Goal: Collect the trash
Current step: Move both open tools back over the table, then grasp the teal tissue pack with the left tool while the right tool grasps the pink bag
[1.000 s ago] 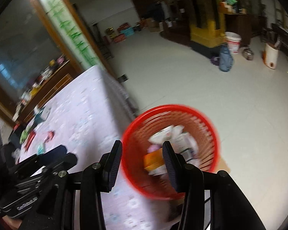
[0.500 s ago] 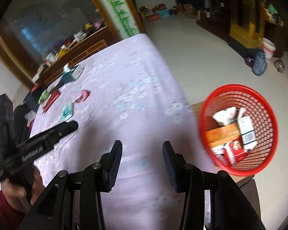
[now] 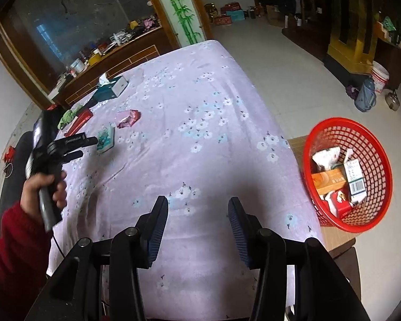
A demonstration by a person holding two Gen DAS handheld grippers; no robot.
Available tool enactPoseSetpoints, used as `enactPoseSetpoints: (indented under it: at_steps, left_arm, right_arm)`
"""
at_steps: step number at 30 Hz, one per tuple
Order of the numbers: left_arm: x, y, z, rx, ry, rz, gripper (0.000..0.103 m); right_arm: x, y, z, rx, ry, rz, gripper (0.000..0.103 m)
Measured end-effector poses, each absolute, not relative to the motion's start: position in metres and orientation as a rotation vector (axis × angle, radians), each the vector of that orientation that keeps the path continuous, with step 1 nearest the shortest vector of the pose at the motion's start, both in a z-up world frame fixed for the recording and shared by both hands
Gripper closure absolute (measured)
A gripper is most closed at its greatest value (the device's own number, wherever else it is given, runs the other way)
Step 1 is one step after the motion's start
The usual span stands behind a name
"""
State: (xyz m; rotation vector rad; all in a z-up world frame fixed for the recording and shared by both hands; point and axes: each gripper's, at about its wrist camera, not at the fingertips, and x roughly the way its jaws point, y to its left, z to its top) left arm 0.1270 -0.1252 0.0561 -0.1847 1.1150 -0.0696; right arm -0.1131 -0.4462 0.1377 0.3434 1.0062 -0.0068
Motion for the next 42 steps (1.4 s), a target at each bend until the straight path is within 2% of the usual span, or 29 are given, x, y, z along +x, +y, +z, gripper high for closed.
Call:
enactPoseSetpoints:
  at_steps: [7, 14, 16, 18, 26, 30, 42]
  left_arm:
    - [0.175, -0.13, 0.018, -0.149, 1.187, -0.004, 0.035]
    - [0.191, -0.129, 0.008, -0.144, 1.172, -0.001, 0.035]
    - [0.192, -0.129, 0.008, -0.138, 1.145, 0.003, 0.04]
    - [0.19, -0.131, 0.009, -0.106, 1.129, 0.021, 0.053]
    - [0.172, -0.136, 0.014, -0.056, 1.083, 0.004, 0.073]
    - [0.158, -0.138, 0.015, -0.028, 1.081, -0.037, 0.076]
    - [0.083, -0.114, 0.05, -0.054, 1.021, -0.146, 0.076]
  right_arm:
    - [-0.122, -0.458, 0.134, 0.357, 1.023, -0.061, 0.053]
    - [-0.129, -0.476, 0.137, 0.374, 1.02, -0.13, 0.053]
    - [-0.129, -0.477, 0.137, 0.379, 1.02, -0.138, 0.052]
    - [-0.129, -0.47, 0.136, 0.383, 1.012, -0.128, 0.052]
    - [-0.124, -0.437, 0.114, 0.404, 1.043, -0.039, 0.052]
    - [-0.119, -0.429, 0.108, 0.422, 1.047, -0.018, 0.052]
    - [-0.093, -0.384, 0.103, 0.373, 1.061, 0.073, 0.052]
